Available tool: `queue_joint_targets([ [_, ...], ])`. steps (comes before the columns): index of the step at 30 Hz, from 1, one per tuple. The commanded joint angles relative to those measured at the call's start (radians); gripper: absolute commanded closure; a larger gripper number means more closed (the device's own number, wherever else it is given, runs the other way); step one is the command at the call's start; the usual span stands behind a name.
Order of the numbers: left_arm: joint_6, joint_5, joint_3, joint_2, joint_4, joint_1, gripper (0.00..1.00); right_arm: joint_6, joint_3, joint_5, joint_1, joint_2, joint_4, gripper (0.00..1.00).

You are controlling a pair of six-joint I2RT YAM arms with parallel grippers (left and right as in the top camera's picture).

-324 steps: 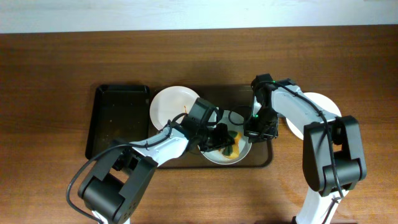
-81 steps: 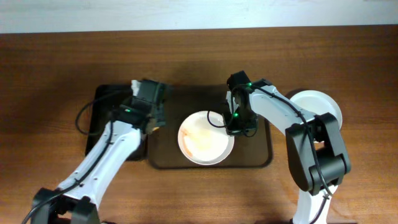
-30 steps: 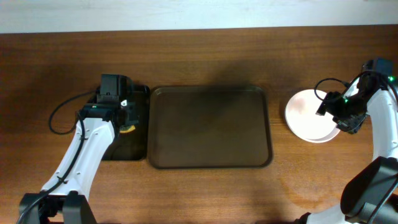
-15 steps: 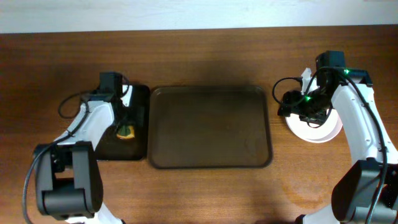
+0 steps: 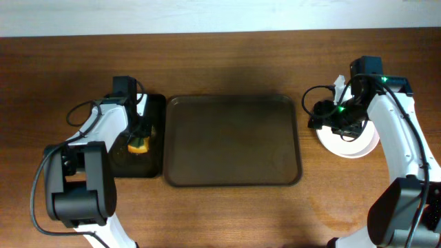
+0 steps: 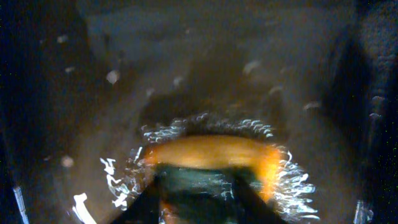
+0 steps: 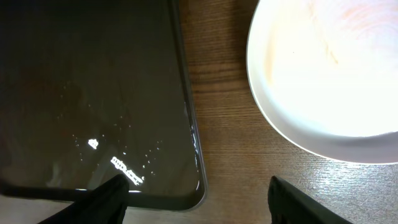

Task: Clean dirty plates on tray and stack at the side

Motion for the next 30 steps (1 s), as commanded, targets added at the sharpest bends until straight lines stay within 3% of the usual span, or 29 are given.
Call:
queue_joint_targets([
  [1,0.006,0.029,0.008,0.044,-0.050,-0.001,0.47,-0.003,0.014,-0.005,0.007,-0.024,-0.002,0.28],
  [5,0.006,0.030,0.147,-0.075,-0.138,-0.002,0.39,-0.004,0.019,-0.005,0.007,-0.027,0.005,0.28],
  [11,0.006,0.064,0.176,-0.291,-0.219,-0.002,0.33,-0.015,0.045,0.008,0.011,-0.134,0.000,0.29],
  [12,0.002,0.088,0.176,-0.301,-0.270,-0.002,0.29,-0.015,0.045,0.052,0.027,-0.166,-0.014,0.26],
  [14,-0.106,0.097,0.176,-0.302,-0.366,-0.002,0.18,0.014,0.045,0.156,0.074,-0.211,-0.053,0.02],
  [15,-0.126,0.105,0.175,-0.303,-0.412,-0.002,0.11,0.045,0.045,0.207,0.103,-0.230,-0.071,0.02],
  [17,-0.126,0.122,0.159,-0.337,-0.457,-0.002,0.05,0.069,0.031,0.222,0.153,-0.273,-0.073,0.02],
  [21,-0.113,0.123,0.013,-0.558,-0.415,-0.002,0.05,0.113,-0.121,0.232,0.197,-0.465,0.020,0.02],
  [26,-0.066,0.201,-0.270,-0.960,-0.228,-0.002,0.00,0.114,-0.381,0.240,0.197,-0.828,0.143,0.02],
  [30,-0.069,0.208,-0.369,-1.180,-0.192,-0.002,0.00,0.114,-0.410,0.239,0.197,-1.006,0.064,0.02],
])
